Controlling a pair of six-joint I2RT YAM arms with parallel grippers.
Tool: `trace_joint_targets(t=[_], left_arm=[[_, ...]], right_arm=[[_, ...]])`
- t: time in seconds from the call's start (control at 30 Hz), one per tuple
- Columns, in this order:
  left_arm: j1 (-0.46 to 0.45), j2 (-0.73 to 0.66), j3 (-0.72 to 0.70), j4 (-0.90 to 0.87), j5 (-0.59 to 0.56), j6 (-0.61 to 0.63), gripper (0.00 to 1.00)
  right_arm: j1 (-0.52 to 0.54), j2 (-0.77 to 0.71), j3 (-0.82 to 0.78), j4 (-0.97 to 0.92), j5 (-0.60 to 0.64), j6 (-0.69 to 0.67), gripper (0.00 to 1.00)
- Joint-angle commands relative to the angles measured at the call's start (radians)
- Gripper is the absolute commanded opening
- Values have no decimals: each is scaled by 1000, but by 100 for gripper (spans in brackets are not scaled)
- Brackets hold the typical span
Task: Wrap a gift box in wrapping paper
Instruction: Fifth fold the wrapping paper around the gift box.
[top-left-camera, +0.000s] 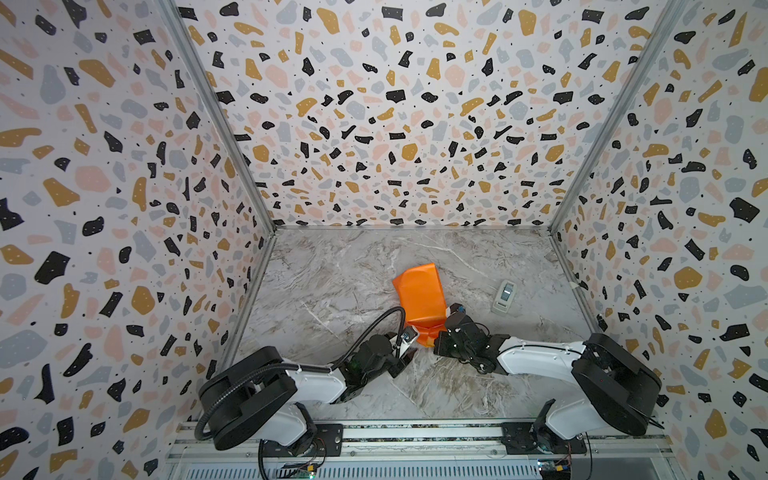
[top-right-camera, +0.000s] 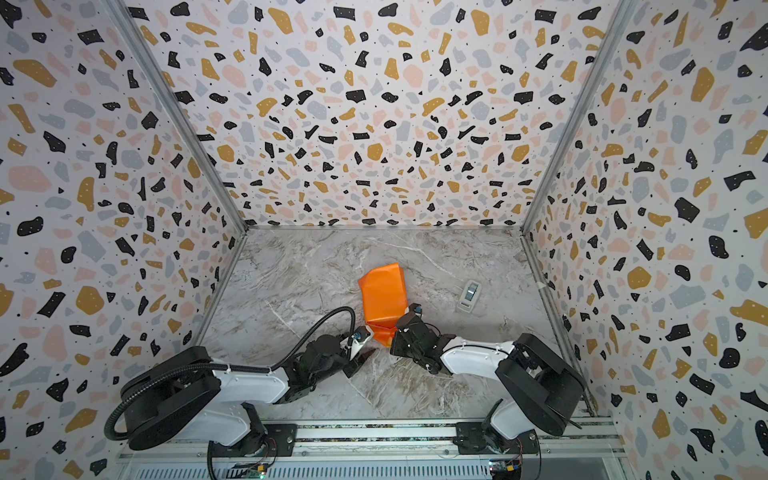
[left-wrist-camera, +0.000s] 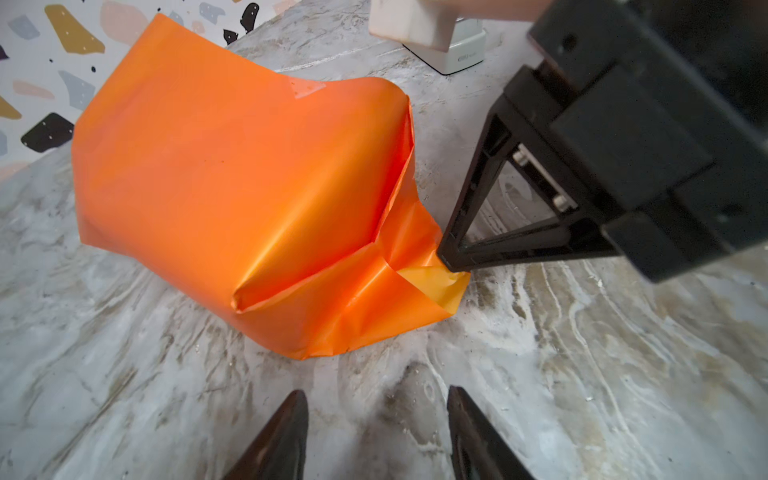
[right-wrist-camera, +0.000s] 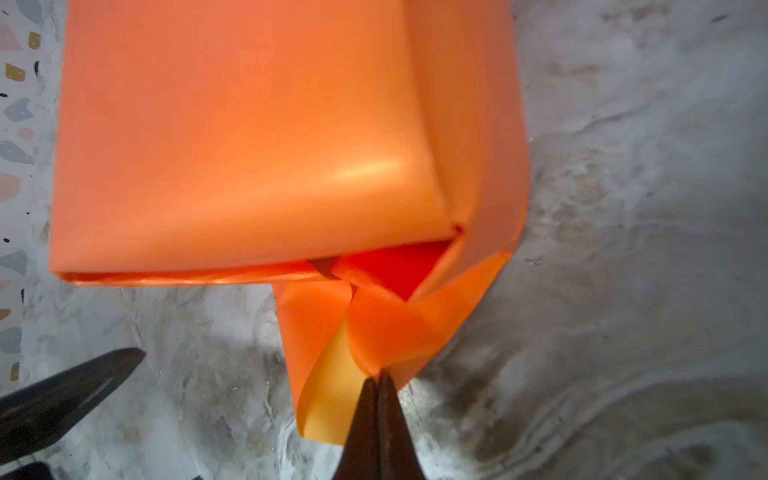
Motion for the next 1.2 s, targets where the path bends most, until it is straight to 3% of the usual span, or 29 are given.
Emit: trace_joint_targets(t=[0.0, 0.23, 0.6, 0.9, 1.17], left_arm=[[-4, 39, 24, 95, 7, 168, 53], [-4, 97, 46, 116, 56, 333, 51], [-7, 216, 86, 169, 77, 488, 47], [-7, 286, 111, 221, 100, 523, 45], [-7, 340, 120, 281, 103, 517, 38]], right_arm=[[-10, -27, -4, 19, -24, -17, 0], [-19, -33, -6, 26, -41, -13, 0], [-25, -40, -17, 45, -58, 2, 0], [-25, -45, -22, 55, -64, 8, 0], [-25, -48, -24, 59, -64, 11, 0]])
